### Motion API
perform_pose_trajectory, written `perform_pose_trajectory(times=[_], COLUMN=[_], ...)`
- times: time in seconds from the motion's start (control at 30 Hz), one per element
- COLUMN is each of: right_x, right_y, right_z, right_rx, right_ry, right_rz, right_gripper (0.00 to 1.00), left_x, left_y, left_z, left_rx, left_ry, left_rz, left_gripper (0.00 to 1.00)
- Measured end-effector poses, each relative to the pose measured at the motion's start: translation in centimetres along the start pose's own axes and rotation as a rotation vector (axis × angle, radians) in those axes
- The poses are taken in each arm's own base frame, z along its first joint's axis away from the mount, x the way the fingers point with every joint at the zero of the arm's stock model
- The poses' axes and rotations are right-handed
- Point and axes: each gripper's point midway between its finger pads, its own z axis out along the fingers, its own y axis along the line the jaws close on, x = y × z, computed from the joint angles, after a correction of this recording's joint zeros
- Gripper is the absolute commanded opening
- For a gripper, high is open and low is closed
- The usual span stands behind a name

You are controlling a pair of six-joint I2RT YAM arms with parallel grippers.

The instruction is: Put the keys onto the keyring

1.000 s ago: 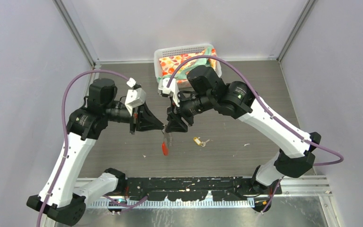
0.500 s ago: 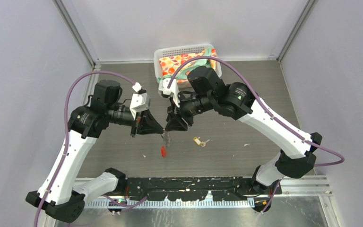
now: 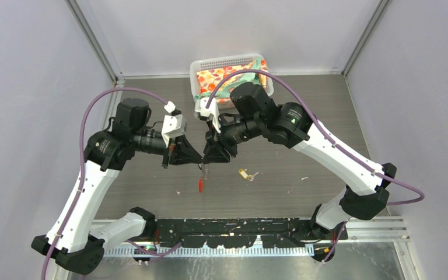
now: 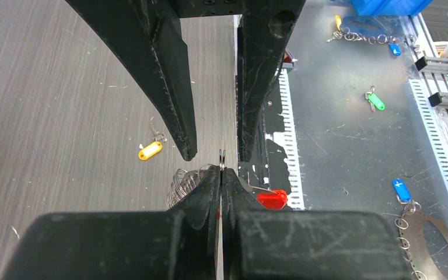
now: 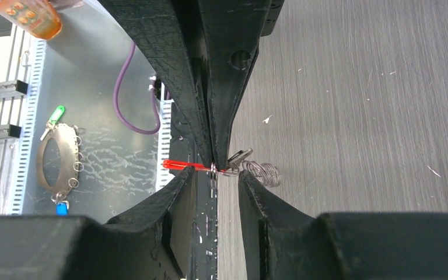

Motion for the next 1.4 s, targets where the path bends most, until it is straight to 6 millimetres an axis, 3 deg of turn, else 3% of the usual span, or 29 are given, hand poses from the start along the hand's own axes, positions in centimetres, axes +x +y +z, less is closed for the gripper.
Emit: perform_pose_trajectory(times=[0.17, 0.37, 0.4, 0.5, 0.57, 0.73, 0.9, 1.2, 1.4], right_x=[0.1, 0.2, 0.2, 0.2, 0.2, 0.6, 1.2, -2.0, -2.6], right_y=[0.1, 0.0, -0.1, -0.1, -0.2, -0.6, -0.7, -0.5, -0.5], right_z=[0.1, 0.3, 0.3, 0.3, 0.4, 0.2, -0.1, -1.4, -1.4], right_rx=[-0.008, -0.005, -0.004, -0.002, 0.003, 0.044, 0.085, 0.117, 0.115], right_ry=[0.002, -0.001, -0.001, -0.005, -0.016, -0.079, -0.196, -0.475, -0.550], right_rz=[0.010, 0.020, 0.023, 0.025, 0.021, -0.004, -0.031, -0.089, -0.096], right_gripper=[0.35, 0.02, 0.01, 0.01, 0.01, 0.01, 0.01, 0.01, 0.01], left_x=[-0.3, -0.5, -0.5, -0.5, -0.4, -0.6, -1.8, -2.5, -2.6], left_y=[0.3, 0.4, 0.4, 0.5, 0.6, 0.6, -0.2, -0.6, 0.0], left_z=[0.0, 0.0, 0.0, -0.1, -0.2, -0.1, -0.5, -0.8, -0.9], left_rx=[-0.014, -0.021, -0.024, -0.037, -0.044, -0.051, -0.051, -0.062, -0.098], left_ry=[-0.008, -0.012, -0.012, -0.008, -0.006, -0.017, -0.059, -0.086, -0.087], left_rz=[0.017, 0.009, 0.009, 0.008, 0.006, -0.004, 0.033, 0.067, 0.079], left_gripper=[0.00, 0.00, 0.00, 0.00, 0.13, 0.30, 0.32, 0.30, 0.26])
